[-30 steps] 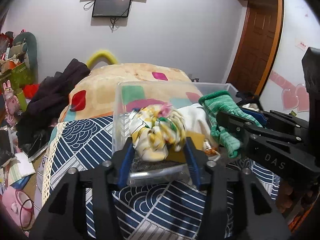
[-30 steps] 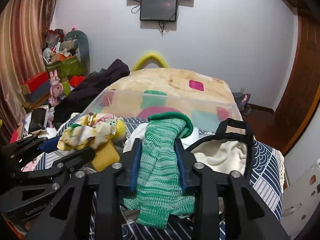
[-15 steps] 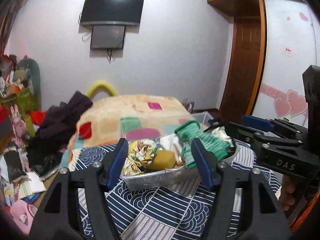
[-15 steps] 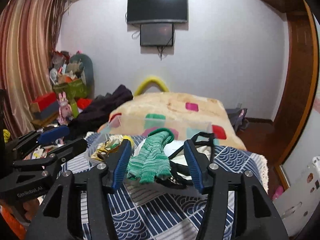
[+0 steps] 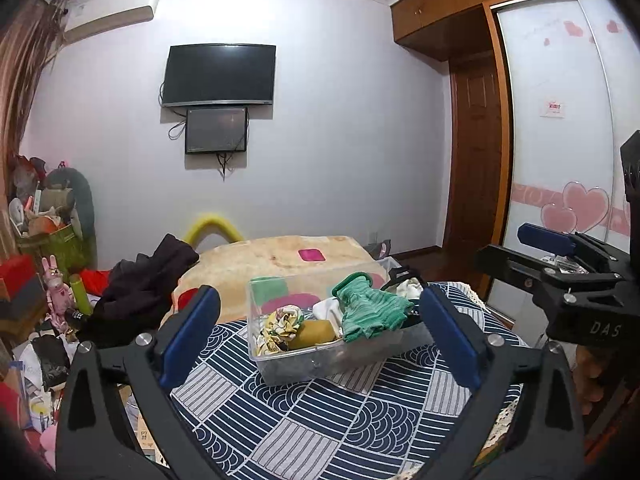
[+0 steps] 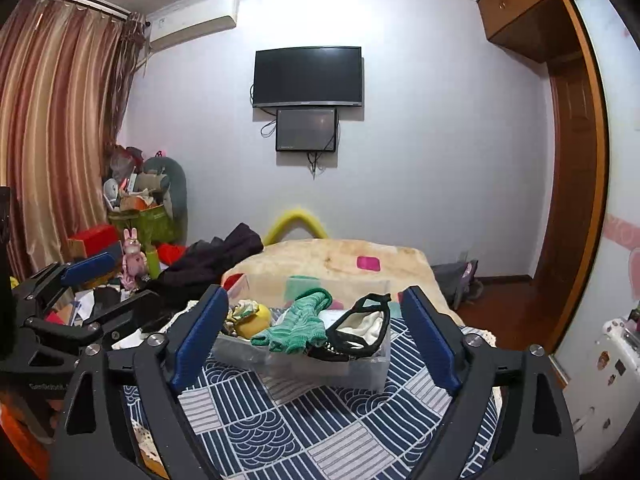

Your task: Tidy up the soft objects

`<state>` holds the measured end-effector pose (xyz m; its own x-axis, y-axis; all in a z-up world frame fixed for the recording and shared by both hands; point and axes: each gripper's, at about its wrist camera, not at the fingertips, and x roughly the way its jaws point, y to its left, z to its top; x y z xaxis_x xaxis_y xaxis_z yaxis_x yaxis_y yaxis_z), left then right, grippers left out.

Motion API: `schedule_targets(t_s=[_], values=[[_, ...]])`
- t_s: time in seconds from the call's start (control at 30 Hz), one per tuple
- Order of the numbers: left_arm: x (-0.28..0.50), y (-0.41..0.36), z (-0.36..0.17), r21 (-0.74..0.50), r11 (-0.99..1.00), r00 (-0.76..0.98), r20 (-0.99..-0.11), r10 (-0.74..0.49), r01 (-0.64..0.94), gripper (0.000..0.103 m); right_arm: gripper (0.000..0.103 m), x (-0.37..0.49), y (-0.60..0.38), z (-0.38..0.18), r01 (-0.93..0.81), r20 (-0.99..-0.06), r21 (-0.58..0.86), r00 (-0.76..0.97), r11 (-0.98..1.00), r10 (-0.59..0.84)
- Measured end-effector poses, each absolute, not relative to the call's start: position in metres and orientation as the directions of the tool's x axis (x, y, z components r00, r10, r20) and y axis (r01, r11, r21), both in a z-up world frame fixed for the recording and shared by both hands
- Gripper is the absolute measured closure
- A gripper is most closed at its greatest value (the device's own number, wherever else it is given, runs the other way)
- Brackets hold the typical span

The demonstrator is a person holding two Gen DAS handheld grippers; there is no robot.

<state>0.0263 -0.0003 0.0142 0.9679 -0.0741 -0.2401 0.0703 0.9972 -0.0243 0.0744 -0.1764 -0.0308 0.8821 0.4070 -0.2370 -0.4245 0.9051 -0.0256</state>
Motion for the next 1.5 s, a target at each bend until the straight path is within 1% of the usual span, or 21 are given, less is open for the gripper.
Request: schedule_targets(t_s=[0.07, 0.13, 0.17, 1.5], values=[[0.023, -0.002, 0.014, -0.025, 0.997, 0.969, -0.237, -0.072, 0.068, 0.001, 0.011, 0.073, -0.175, -0.032, -0.423, -0.231, -0.022, 0.884, 0.906, 0.407], [0.020, -0.003, 0.014, -0.025, 0.998, 0.969, -0.236, -0.070, 0.066, 0.001, 0.006, 0.071, -0.175, -0.034, -0.421, -0.228, -0.018, 0.885, 0.907, 0.406], [0.019, -0.004, 0.013, -0.023, 0.998, 0.969, -0.236, -0.068, 0.064, 0.001, 0.006, 0.072, -0.174, -0.034, -0.422, -0.227, -0.016, 0.885, 0.907, 0.407], [0.010, -0.004, 0.014, -0.061, 0.995, 0.971, -0.223, -0.086, 0.075, 0.001, 0.005, 0.057, -0.180, -0.040, -0.415, -0.221, -0.008, 0.888, 0.910, 0.403]])
